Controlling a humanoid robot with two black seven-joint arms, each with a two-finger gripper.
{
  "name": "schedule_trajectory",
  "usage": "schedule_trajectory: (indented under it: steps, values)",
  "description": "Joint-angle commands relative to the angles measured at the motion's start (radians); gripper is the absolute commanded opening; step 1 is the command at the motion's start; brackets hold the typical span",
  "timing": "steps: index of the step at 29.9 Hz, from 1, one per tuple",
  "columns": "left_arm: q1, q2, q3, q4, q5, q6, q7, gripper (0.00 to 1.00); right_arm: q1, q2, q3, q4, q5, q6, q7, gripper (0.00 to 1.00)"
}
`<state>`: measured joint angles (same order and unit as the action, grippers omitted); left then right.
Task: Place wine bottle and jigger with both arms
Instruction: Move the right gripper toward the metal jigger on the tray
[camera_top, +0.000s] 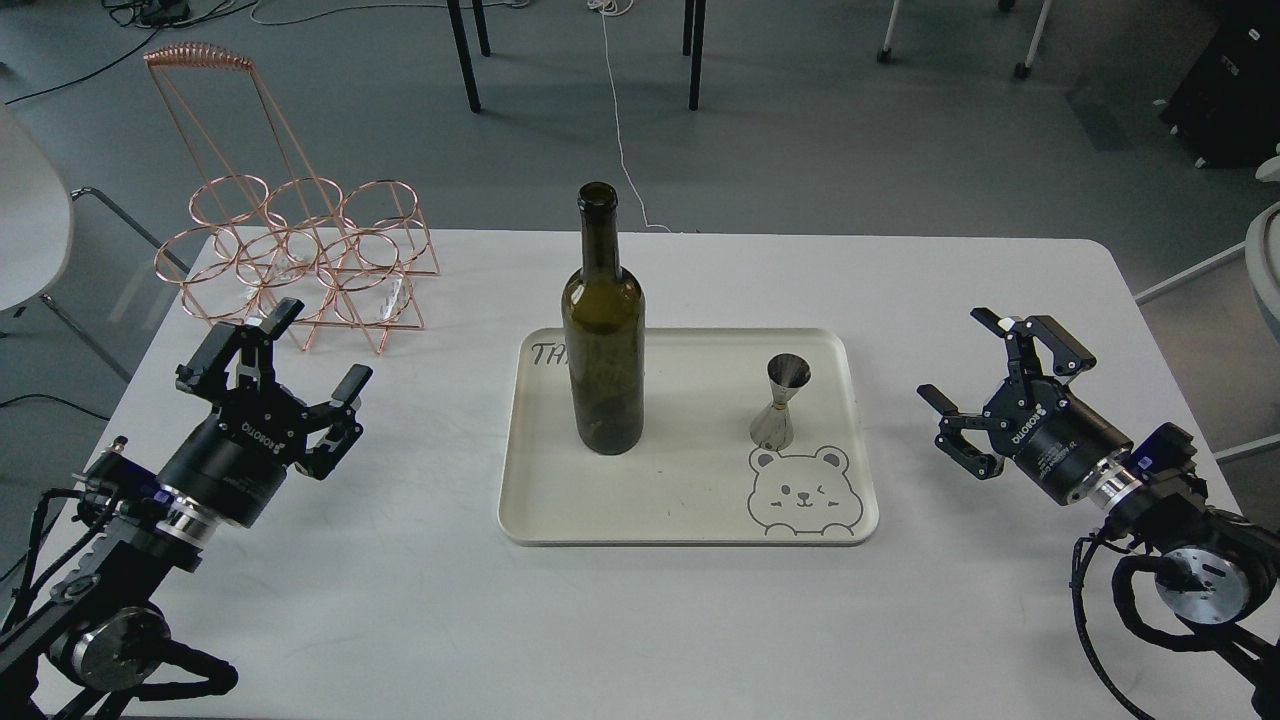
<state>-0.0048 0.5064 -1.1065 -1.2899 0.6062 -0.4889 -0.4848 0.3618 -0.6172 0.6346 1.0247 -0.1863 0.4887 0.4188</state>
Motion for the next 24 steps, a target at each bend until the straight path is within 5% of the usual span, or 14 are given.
schedule_trajectory:
  steps: [1, 8, 13, 18, 24]
  values:
    - [0.003, 0.009, -0.007, -0.016, 0.000, 0.000, -0.004, 0.99, -0.001, -0.015, 0.010, 0.000, -0.001, 0.000, 0.000, 0.99]
    - [0.000, 0.012, -0.001, -0.008, -0.060, 0.000, -0.004, 0.99, 0.005, -0.065, 0.023, 0.020, -0.045, 0.000, 0.005, 0.99]
    - [-0.014, 0.021, -0.003, 0.012, -0.091, 0.000, -0.004, 0.99, 0.025, -0.134, 0.036, 0.077, -0.302, 0.000, 0.070, 0.99]
    - [-0.024, 0.029, 0.000, 0.011, -0.085, 0.000, -0.004, 0.99, 0.023, -0.188, 0.043, 0.234, -0.643, 0.000, 0.070, 0.99]
    - [-0.024, 0.026, 0.005, 0.006, -0.049, 0.000, -0.004, 0.99, 0.013, -0.177, 0.010, 0.298, -1.212, -0.398, 0.070, 0.99]
